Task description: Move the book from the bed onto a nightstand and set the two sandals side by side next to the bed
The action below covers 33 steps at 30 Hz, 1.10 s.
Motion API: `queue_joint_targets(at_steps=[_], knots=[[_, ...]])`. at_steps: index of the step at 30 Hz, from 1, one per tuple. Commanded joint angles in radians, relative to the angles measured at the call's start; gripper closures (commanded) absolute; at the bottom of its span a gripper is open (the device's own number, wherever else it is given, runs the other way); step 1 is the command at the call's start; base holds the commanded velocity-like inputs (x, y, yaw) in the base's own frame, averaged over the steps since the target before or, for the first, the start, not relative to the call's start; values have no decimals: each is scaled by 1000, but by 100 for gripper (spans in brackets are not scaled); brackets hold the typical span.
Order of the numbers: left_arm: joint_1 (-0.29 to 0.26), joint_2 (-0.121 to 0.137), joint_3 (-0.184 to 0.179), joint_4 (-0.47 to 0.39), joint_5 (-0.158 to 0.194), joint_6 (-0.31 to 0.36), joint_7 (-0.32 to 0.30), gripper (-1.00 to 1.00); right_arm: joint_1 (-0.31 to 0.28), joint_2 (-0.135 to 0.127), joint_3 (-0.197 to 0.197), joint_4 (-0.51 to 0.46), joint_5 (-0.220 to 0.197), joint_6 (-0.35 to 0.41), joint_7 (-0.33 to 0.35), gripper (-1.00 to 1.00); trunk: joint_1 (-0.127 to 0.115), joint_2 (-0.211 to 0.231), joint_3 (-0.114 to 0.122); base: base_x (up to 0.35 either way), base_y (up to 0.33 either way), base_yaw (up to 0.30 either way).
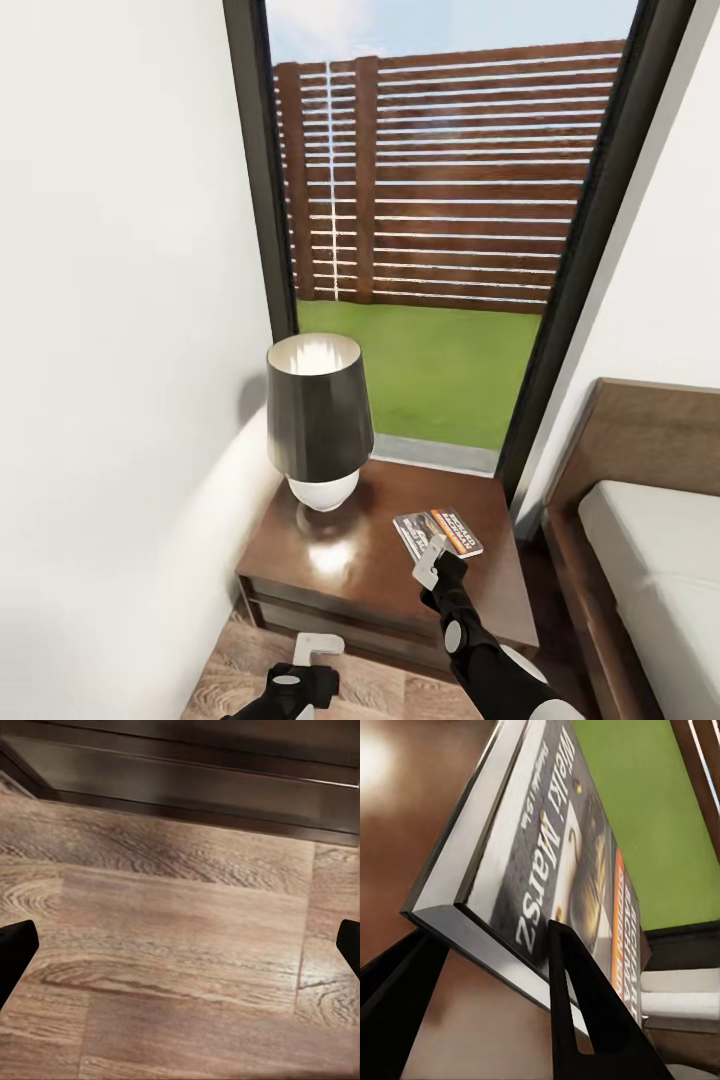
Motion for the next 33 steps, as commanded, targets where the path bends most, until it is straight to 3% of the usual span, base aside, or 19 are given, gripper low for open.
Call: queue_joint_targets(at_steps=[1,30,33], knots=[[-1,1,-8,-2,6,-5,8,-100,-1,0,5,0,10,9,-6,100,0,0,-1,13,0,0],[4,-2,-8,-2,5,-14,8,-100,-1,0,5,0,10,9,-6,100,103,-189,-85,1,0,0],[4,-2,-8,-2,5,-15,8,-100,-1,0,5,0,10,9,-6,100,103,-189,-85,0,0,0]])
